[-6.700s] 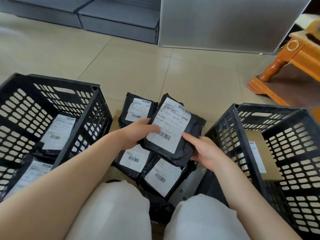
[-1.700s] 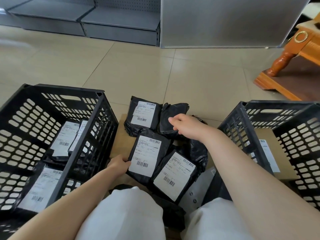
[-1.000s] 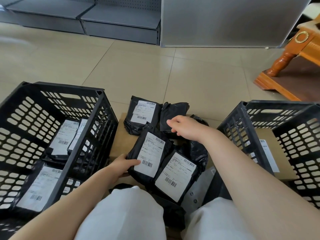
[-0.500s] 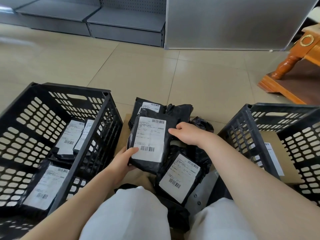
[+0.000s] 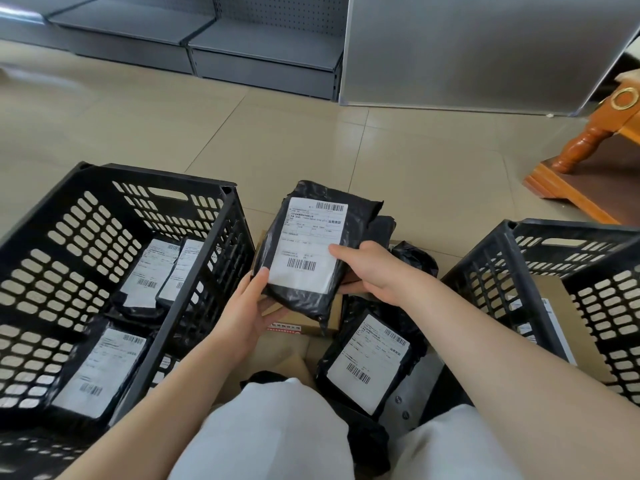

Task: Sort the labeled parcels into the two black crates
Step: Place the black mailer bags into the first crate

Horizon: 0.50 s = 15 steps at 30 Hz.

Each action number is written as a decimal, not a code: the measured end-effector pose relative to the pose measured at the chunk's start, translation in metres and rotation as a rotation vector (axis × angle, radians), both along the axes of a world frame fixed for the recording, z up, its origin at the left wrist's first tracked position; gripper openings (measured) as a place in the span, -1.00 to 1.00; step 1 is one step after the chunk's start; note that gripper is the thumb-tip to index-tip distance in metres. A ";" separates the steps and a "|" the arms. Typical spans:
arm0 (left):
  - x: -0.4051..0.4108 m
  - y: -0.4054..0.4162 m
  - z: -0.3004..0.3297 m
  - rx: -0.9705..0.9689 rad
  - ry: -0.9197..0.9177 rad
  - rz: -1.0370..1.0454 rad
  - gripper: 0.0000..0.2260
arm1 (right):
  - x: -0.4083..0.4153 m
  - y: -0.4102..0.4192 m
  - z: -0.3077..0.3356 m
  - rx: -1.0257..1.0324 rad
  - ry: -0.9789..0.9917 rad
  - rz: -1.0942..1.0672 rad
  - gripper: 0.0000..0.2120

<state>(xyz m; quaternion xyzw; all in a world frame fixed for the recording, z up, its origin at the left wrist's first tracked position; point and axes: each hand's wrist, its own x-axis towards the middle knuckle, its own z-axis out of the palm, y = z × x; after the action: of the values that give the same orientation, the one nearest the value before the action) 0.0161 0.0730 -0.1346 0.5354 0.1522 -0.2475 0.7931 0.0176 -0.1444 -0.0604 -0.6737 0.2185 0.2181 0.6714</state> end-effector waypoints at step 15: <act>0.027 0.066 0.048 -0.049 -0.092 0.234 -0.66 | 0.039 0.087 0.025 0.037 -0.099 -0.014 -0.73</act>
<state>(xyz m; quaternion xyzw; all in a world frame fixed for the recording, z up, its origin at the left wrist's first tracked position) 0.0431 0.1395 -0.0870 0.5054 0.1711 -0.1321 0.8354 0.0567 -0.0570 -0.0356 -0.6697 0.1859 0.1838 0.6951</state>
